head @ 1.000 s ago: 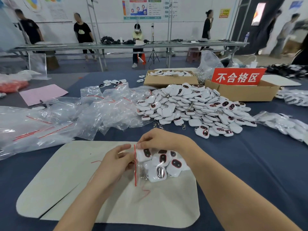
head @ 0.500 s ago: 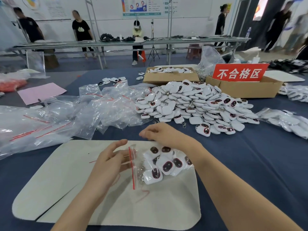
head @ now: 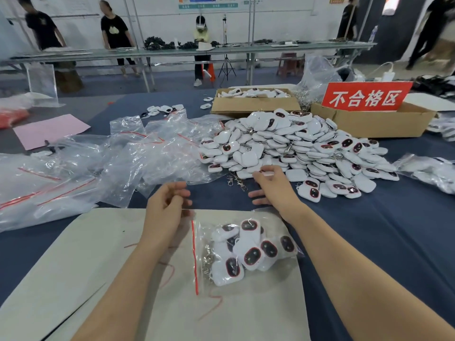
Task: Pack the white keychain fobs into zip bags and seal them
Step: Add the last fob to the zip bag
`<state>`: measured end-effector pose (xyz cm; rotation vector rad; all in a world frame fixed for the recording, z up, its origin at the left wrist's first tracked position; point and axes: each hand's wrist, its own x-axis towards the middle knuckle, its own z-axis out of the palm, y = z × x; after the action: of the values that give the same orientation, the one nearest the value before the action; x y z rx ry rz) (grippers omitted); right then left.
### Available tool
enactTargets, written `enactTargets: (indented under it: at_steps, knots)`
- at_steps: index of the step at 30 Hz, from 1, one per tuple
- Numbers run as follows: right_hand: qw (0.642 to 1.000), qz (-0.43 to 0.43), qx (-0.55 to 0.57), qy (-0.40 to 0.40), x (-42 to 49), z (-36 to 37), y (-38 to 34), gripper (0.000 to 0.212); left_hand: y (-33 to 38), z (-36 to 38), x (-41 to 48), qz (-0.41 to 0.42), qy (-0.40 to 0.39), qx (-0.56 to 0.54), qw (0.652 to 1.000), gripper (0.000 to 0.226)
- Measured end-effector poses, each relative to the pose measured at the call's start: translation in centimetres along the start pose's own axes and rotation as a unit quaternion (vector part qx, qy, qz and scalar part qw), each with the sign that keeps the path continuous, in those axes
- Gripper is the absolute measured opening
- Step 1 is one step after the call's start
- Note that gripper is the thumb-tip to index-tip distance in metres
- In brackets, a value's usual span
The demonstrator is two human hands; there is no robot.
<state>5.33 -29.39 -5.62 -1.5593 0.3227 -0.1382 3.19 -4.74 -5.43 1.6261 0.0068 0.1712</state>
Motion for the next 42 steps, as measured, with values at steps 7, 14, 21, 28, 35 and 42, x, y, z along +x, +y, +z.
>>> enactTargets:
  at_steps: [7, 14, 21, 28, 35, 42]
  knots:
    - [0.995, 0.0, -0.093, 0.021, 2.3, 0.2, -0.5, 0.026, 0.8, 3.5, 3.6, -0.015, -0.096, -0.042, 0.994, 0.03]
    - [0.992, -0.061, -0.104, 0.032, 2.2, -0.3, 0.7, 0.026, 0.2, 6.3, 5.4, 0.014, -0.139, -0.026, 0.99, 0.032]
    - [0.99, -0.095, -0.102, -0.035, 0.8, 0.2, 0.3, 0.035, -0.6, 6.9, 4.8, 0.18, -0.224, 0.139, 0.948, 0.046]
    - [0.98, -0.136, -0.121, -0.084, 0.6, 0.3, 0.2, 0.05, -0.9, 7.2, 5.1, 0.186, -0.226, 0.207, 0.933, 0.032]
    - [0.984, -0.14, -0.08, -0.08, 0.5, 0.6, 0.3, 0.01, -0.7, 7.5, 4.5, 0.136, -0.186, 0.151, 0.961, 0.04]
    - [0.986, -0.129, -0.049, -0.09, 0.8, 0.8, 0.7, 0.008, -0.9, 7.7, 4.5, 0.104, -0.219, 0.169, 0.955, 0.041]
